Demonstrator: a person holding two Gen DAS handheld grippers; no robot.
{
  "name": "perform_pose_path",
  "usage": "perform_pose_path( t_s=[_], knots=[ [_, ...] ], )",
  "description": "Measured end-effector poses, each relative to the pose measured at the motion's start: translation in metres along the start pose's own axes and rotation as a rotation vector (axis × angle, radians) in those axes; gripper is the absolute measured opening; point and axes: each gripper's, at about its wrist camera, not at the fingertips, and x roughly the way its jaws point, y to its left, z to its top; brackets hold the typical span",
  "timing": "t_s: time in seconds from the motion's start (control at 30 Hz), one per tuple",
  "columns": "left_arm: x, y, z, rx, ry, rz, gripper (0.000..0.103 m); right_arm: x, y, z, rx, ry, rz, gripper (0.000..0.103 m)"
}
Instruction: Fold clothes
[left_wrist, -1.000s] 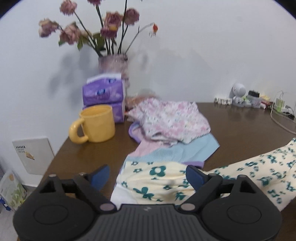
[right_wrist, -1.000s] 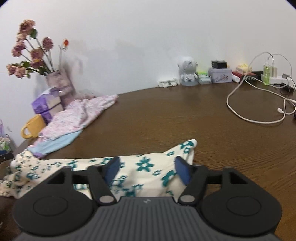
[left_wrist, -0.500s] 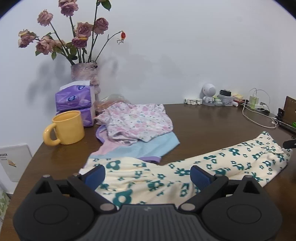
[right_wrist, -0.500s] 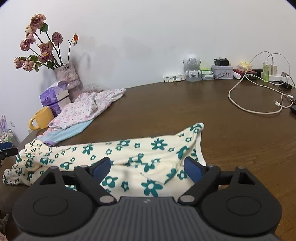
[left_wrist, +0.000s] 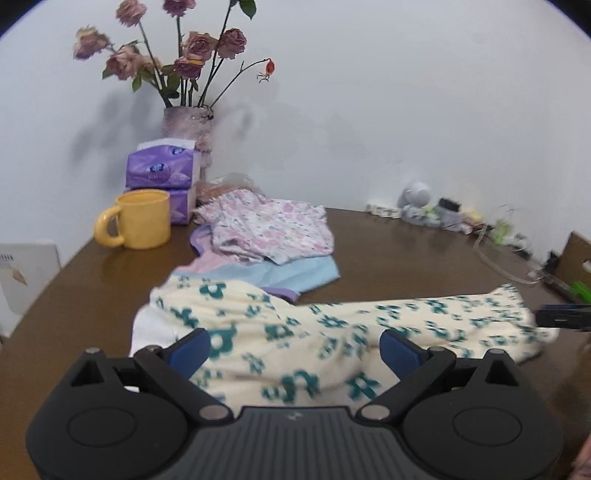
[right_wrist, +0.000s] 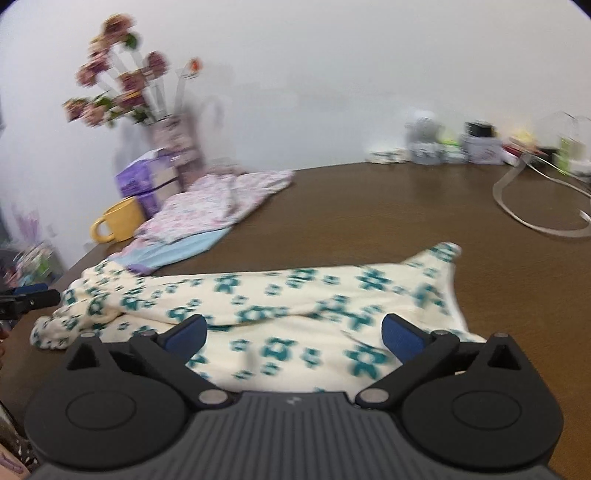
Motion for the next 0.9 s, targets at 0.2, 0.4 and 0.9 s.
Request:
perform_pose_path(
  t_s=[0.2,0.4,0.9],
  knots=[
    [-0.021,0.011,-0.018,0.0,0.056,0.026,0.098,0.043,0.068,0.035,-0.228,0.038,0.179,0.095],
    [-0.013,0.03,-0.027,0.095,0.133,0.105,0.083,0.104,0.165,0.086,-0.487,0.114,0.352,0.084],
    [0.02,0.07,-0.022,0.246,0.219,0.068,0.04,0.264,0.279,0.101,-0.688,0.47,0.497,0.012]
  ],
)
